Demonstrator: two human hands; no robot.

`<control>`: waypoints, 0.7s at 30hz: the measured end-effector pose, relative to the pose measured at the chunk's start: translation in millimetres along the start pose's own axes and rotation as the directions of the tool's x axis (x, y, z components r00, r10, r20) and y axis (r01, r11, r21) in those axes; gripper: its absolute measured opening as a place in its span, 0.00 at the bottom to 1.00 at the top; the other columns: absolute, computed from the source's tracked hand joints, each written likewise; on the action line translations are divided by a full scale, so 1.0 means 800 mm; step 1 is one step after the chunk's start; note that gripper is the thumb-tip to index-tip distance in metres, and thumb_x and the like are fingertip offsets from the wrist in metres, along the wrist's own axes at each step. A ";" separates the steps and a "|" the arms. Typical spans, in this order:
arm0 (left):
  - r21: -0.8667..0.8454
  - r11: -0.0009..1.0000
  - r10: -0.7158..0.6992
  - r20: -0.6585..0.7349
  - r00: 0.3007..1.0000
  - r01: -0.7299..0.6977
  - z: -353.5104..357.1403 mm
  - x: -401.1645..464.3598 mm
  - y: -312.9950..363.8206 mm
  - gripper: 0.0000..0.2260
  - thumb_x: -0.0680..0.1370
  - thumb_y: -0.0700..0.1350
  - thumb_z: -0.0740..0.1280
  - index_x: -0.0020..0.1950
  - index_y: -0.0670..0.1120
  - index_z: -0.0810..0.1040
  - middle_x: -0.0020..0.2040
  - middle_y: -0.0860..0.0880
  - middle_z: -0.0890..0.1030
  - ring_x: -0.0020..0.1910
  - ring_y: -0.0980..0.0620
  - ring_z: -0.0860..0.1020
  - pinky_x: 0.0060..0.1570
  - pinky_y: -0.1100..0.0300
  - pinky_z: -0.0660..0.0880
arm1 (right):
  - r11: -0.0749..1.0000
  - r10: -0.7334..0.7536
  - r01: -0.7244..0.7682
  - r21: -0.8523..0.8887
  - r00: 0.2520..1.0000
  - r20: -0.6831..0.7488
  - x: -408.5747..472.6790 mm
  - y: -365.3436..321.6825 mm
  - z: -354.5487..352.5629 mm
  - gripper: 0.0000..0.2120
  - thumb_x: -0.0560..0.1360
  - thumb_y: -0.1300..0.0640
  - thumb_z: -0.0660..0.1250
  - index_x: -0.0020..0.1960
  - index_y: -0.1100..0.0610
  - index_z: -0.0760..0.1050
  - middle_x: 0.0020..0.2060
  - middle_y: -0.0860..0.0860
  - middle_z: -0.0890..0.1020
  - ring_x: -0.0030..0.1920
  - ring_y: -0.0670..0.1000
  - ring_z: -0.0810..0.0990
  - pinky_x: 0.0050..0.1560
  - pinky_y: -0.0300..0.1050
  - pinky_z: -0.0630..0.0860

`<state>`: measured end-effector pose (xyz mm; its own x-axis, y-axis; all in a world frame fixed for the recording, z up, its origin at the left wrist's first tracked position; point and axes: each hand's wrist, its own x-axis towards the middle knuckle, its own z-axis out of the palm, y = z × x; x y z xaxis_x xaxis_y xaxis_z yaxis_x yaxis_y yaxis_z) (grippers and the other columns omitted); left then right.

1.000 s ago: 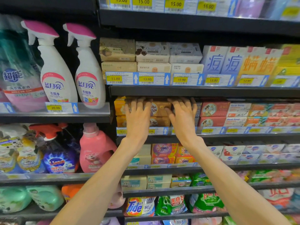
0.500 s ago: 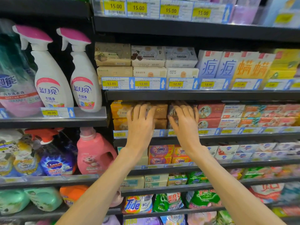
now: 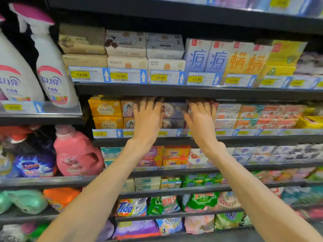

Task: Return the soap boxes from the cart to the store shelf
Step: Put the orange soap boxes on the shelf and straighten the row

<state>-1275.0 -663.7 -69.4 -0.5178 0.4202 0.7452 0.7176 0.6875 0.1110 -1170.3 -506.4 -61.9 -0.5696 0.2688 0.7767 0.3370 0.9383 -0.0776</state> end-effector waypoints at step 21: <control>0.068 0.997 0.028 -0.114 0.993 -0.020 0.009 -0.012 0.010 0.20 0.80 0.47 0.68 0.72 0.47 0.72 0.70 0.45 0.73 0.71 0.41 0.69 0.72 0.39 0.62 | 0.987 -0.097 0.102 0.125 0.994 -0.043 0.000 0.022 0.010 0.18 0.80 0.50 0.64 0.68 0.56 0.72 0.61 0.55 0.78 0.65 0.57 0.71 0.73 0.58 0.61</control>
<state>-1267.5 -657.7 -80.4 -0.4409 0.3686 0.8183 0.6943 0.7179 0.0507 -1170.3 -488.1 -68.1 -0.5669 0.1668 0.8067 0.1812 0.9805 -0.0754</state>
